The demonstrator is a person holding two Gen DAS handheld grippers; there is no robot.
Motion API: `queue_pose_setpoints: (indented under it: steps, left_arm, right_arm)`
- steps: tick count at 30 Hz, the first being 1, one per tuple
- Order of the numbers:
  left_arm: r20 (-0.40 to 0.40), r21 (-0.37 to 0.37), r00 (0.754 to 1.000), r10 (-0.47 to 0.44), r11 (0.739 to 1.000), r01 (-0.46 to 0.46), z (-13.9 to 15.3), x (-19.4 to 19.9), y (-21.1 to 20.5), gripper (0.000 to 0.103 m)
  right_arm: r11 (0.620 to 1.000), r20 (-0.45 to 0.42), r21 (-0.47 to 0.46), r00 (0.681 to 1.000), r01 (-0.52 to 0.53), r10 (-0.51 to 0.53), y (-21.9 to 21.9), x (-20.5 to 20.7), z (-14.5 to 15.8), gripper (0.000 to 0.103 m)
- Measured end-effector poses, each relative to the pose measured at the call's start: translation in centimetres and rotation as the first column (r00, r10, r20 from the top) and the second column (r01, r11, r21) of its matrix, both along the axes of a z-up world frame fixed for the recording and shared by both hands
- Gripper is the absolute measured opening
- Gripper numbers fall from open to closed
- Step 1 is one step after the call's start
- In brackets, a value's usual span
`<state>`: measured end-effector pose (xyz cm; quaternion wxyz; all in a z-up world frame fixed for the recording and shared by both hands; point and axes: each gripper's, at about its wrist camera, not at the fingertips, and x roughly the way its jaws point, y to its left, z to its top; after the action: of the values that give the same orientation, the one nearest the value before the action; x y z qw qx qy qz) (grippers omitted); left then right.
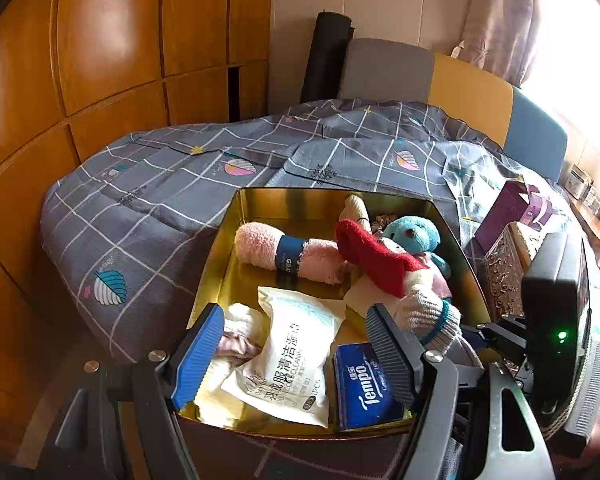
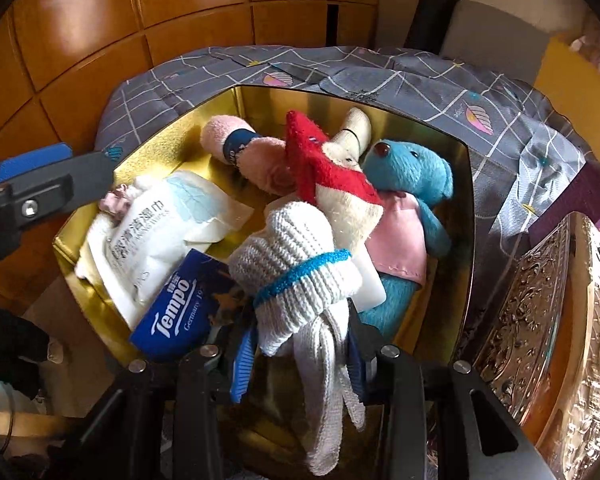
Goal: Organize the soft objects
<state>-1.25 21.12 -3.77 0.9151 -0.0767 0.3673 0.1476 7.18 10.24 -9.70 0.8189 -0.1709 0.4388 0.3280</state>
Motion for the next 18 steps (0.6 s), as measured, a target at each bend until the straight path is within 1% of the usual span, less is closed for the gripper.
queue_pose_setpoints:
  steps: [8, 11, 12, 13, 17, 18]
  left_arm:
    - [0.023, 0.013, 1.000, 0.006, 1.000, -0.007, 0.8, -0.6, -0.3, 0.075]
    - [0.026, 0.017, 1.000, 0.004, 1.000, -0.005, 0.9, -0.8, -0.6, 0.075]
    - [0.027, 0.017, 1.000, 0.005, 1.000, -0.006, 1.0, -0.8, -0.6, 0.075]
    - [0.029, 0.015, 1.000, 0.007, 1.000, -0.007, 1.0, -0.9, -0.7, 0.075]
    - [0.036, 0.025, 0.999, 0.014, 1.000, -0.015, 1.2, -1.1, -0.9, 0.075]
    - [0.040, 0.028, 0.999, 0.017, 0.999, -0.019, 1.3, -1.2, -1.0, 0.075]
  right_arm:
    - [1.000, 0.033, -0.026, 0.999, 0.008, -0.007, 0.2, -0.5, 0.2, 0.043]
    - [0.999, 0.058, -0.033, 0.998, 0.014, -0.013, 0.2, -1.0, 0.5, 0.047]
    - [0.999, 0.066, -0.032, 0.998, 0.018, -0.016, 0.1, -1.2, 0.6, 0.050]
    - [0.999, 0.077, -0.032, 0.997, 0.023, -0.021, 0.0, -1.3, 0.8, 0.058]
    - [0.999, 0.134, -0.036, 0.991, 0.033, -0.028, -0.2, -2.2, 1.8, 0.067]
    - [0.999, 0.152, -0.037, 0.988, 0.036, -0.030, -0.3, -2.5, 2.1, 0.071]
